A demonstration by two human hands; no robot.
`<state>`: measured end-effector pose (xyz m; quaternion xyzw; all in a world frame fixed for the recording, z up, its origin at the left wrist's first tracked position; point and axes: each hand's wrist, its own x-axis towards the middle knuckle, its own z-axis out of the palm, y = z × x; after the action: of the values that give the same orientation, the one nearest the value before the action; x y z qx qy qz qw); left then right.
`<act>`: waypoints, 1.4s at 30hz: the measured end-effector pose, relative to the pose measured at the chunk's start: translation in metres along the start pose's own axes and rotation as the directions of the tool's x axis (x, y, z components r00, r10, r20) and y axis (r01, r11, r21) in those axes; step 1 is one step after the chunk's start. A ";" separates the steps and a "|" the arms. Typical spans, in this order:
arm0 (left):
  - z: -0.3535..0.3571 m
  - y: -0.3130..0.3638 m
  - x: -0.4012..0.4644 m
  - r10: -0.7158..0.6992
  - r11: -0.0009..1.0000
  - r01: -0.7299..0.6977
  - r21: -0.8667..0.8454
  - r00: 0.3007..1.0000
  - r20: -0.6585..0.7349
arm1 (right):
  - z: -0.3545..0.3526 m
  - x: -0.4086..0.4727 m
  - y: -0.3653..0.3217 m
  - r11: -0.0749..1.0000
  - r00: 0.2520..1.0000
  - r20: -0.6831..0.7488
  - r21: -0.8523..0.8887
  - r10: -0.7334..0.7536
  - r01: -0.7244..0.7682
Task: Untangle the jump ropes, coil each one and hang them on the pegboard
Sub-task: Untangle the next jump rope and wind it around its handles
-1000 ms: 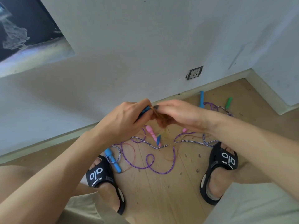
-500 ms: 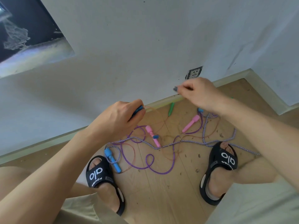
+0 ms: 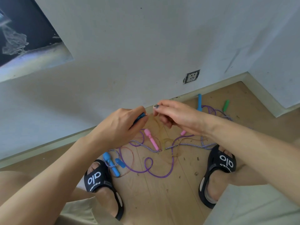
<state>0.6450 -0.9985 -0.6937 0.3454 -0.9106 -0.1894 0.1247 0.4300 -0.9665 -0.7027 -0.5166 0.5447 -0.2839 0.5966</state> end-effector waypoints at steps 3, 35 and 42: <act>-0.002 -0.004 -0.003 -0.016 1.000 0.016 -0.002 1.000 -0.009 | -0.008 0.000 -0.005 0.988 0.997 -0.046 -0.145 -0.056 0.049; 0.003 -0.007 -0.003 -0.054 0.997 0.053 0.056 0.998 0.022 | -0.039 0.014 0.023 0.691 0.838 -0.512 -0.676 -0.190 -0.256; 0.006 -0.005 0.000 -0.028 0.999 0.027 0.037 0.999 0.023 | 0.006 -0.001 -0.003 0.950 0.991 -0.110 -0.310 -0.078 0.040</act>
<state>0.6458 -1.0001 -0.7012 0.3577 -0.9106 -0.1783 0.1049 0.4360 -0.9650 -0.7000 -0.6009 0.6018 -0.2441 0.4660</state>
